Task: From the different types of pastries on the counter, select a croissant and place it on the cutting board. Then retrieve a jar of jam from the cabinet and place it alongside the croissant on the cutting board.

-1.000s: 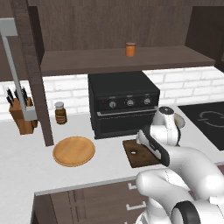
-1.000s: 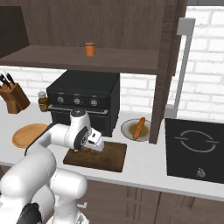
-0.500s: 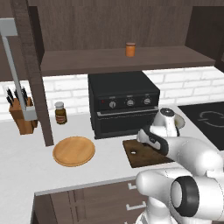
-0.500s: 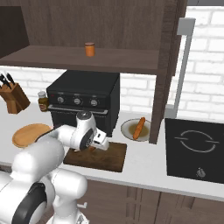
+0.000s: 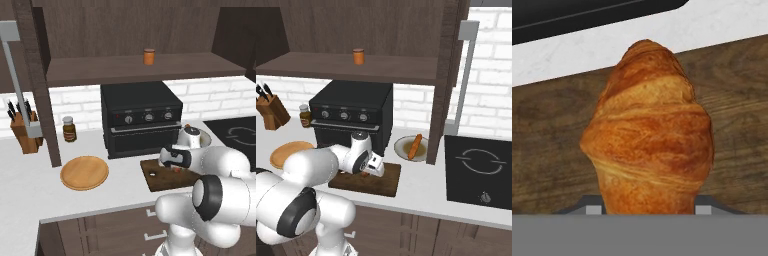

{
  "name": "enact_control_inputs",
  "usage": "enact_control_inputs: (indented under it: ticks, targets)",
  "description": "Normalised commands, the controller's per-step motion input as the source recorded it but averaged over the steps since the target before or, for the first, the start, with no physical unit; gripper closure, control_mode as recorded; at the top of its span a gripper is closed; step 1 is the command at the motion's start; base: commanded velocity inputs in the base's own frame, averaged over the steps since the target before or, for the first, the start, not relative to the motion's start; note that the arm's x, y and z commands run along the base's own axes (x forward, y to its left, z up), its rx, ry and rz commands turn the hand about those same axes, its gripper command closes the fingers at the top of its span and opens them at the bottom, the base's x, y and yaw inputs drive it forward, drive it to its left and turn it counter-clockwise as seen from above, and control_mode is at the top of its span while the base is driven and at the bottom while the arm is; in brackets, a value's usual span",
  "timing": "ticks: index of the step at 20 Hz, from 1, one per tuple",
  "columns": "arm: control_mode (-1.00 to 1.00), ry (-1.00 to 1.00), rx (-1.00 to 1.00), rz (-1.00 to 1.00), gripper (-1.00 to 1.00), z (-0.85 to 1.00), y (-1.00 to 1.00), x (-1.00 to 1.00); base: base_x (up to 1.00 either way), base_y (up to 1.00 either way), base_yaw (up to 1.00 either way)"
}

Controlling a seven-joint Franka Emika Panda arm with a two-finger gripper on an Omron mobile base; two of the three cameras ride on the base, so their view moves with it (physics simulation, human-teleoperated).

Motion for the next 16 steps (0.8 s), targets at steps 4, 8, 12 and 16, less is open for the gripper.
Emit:
enact_control_inputs:
  ticks: [4, 8, 12, 16]
  targets:
    - [-1.00, 0.00, 0.00, 0.00, -1.00, -0.14, 0.00, 0.00, 0.00, 0.00, 0.00]
    - [-1.00, 0.00, 0.00, 0.00, -1.00, -0.08, 0.00, -0.10, 0.00, 0.00, 0.00]
    - [-1.00, 0.00, 0.00, 0.00, -1.00, -0.03, 0.00, -0.25, 0.00, 0.00, 0.00]
    - [-1.00, -0.05, 0.00, 0.00, -1.00, 0.05, 0.00, -0.38, 0.00, 0.00, 0.00]
